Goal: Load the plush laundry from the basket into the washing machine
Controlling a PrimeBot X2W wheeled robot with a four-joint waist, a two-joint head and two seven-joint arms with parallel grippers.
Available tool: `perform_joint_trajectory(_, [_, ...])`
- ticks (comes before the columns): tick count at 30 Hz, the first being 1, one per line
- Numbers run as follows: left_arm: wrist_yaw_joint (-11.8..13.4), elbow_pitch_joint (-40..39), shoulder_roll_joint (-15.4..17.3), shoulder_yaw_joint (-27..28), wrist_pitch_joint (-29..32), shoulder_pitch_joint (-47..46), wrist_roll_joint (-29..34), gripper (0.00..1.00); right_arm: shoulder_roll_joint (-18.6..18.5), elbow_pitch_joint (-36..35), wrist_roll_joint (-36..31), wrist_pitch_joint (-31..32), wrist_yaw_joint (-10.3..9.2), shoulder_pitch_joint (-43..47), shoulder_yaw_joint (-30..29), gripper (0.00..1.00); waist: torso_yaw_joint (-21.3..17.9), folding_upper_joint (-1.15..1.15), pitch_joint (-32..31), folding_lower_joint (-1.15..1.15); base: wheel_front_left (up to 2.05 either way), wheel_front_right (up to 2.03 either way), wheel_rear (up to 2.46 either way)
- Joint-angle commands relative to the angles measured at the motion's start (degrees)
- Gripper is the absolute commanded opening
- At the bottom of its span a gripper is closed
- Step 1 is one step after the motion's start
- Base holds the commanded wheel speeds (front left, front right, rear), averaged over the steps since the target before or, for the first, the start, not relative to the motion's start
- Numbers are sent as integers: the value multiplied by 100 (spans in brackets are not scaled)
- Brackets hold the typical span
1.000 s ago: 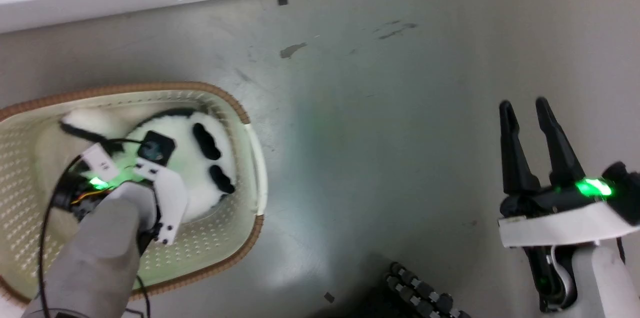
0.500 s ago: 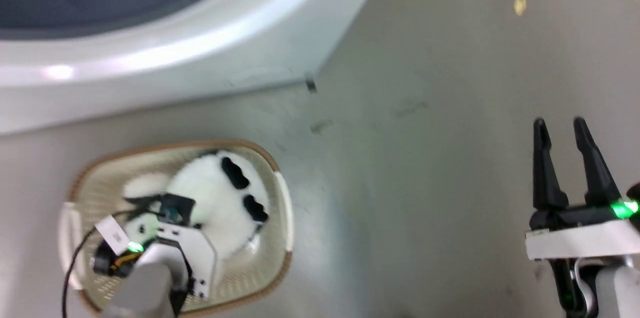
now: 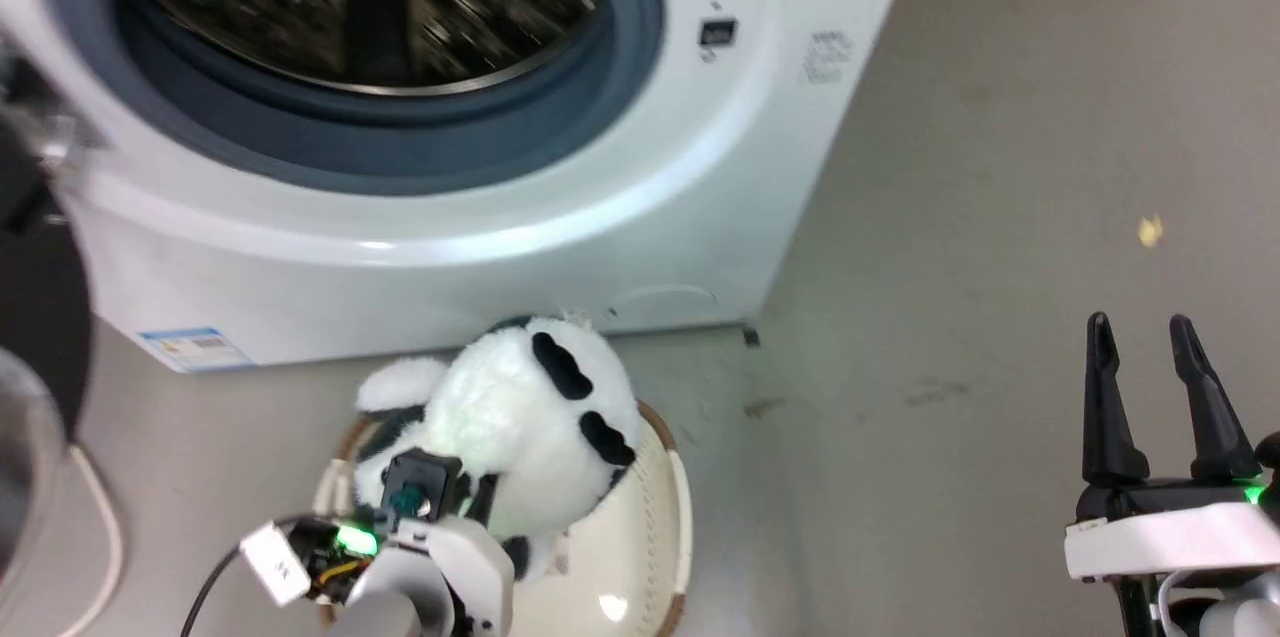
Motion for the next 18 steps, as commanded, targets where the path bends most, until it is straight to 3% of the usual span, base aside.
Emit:
perform_joint_trajectory(1, [70,-191,39,61,-37,162,50,0,2,-4,-16,-25,-4,79,-13,100,241,0,-284,2,0,0,0])
perform_joint_trajectory(4, [376,-1427,114,433,-38,711,231,0,2,-14,-46,-25,-4,152,-12,100,293,0,-402,2,0,0,0])
perform_joint_trajectory(5, [376,-1427,114,433,-38,711,231,0,2,-14,-46,-25,-4,152,-12,100,293,0,-402,2,0,0,0])
perform_joint_trajectory(9, [584,-2723,187,805,-38,1108,554,0,2,-40,-55,-25,-4,173,-23,100,292,0,-407,2,0,0,0])
perform_joint_trajectory(18, [618,-4665,336,1416,-39,992,1104,0,2,-144,-29,-25,-4,41,75,100,125,0,118,2,0,0,0])
